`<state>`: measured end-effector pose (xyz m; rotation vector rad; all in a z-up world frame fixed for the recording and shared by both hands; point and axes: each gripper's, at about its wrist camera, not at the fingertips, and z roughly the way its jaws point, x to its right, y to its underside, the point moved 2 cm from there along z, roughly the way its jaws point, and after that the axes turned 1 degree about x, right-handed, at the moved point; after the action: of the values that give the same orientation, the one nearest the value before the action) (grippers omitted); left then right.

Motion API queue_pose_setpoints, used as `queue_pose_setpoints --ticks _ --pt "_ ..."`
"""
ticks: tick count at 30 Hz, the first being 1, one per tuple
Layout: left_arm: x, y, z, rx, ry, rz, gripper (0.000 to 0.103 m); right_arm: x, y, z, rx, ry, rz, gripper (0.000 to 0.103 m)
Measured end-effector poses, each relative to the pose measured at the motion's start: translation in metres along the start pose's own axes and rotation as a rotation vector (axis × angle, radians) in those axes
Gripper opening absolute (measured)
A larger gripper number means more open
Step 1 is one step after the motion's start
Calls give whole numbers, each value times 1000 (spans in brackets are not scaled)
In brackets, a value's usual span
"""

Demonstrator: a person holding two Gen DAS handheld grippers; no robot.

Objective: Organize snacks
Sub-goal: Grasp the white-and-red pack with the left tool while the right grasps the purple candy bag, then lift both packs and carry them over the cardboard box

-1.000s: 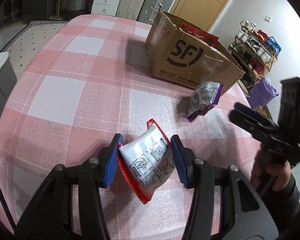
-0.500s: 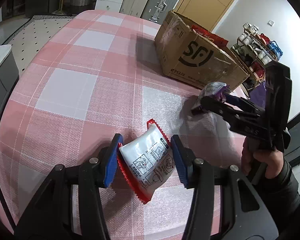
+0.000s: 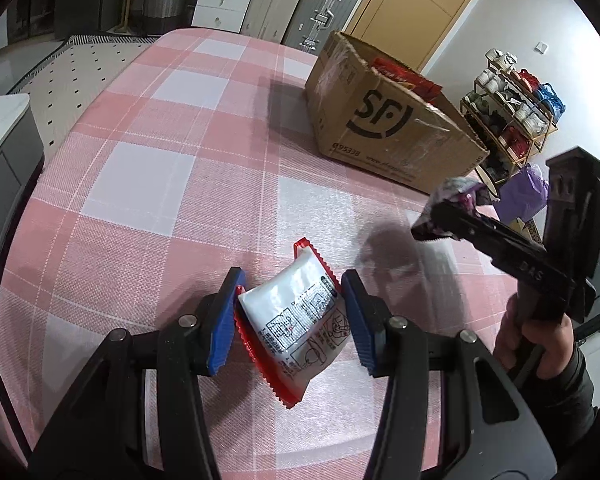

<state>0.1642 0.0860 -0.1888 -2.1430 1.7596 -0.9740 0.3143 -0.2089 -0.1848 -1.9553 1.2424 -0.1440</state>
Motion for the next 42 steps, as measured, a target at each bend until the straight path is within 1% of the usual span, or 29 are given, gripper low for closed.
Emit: queue_pose_setpoints --ticks 6,10,17,21,28,33,42 --pt "15 -2 -16 26 2 26 47 -8 12 -39 45 -16 9 55" --pt "27 -6 -26 42 8 49 47 -13 12 -66 85 -24 6 55" --pt "57 -26 -50 100 9 123 47 -16 0 -117 175 -33 -9 55" --pt "78 -40 -62 132 -7 184 47 -21 -10 -140 210 -35 -24 55" --pt "108 -65 -76 171 -23 262 47 -22 -31 -160 250 -34 -45 55" --pt "123 -86 -82 186 -29 297 47 -24 -48 -170 268 -31 -61 55" --pt "138 -131 -73 175 -19 317 47 -25 -90 -184 293 -17 -90 55"
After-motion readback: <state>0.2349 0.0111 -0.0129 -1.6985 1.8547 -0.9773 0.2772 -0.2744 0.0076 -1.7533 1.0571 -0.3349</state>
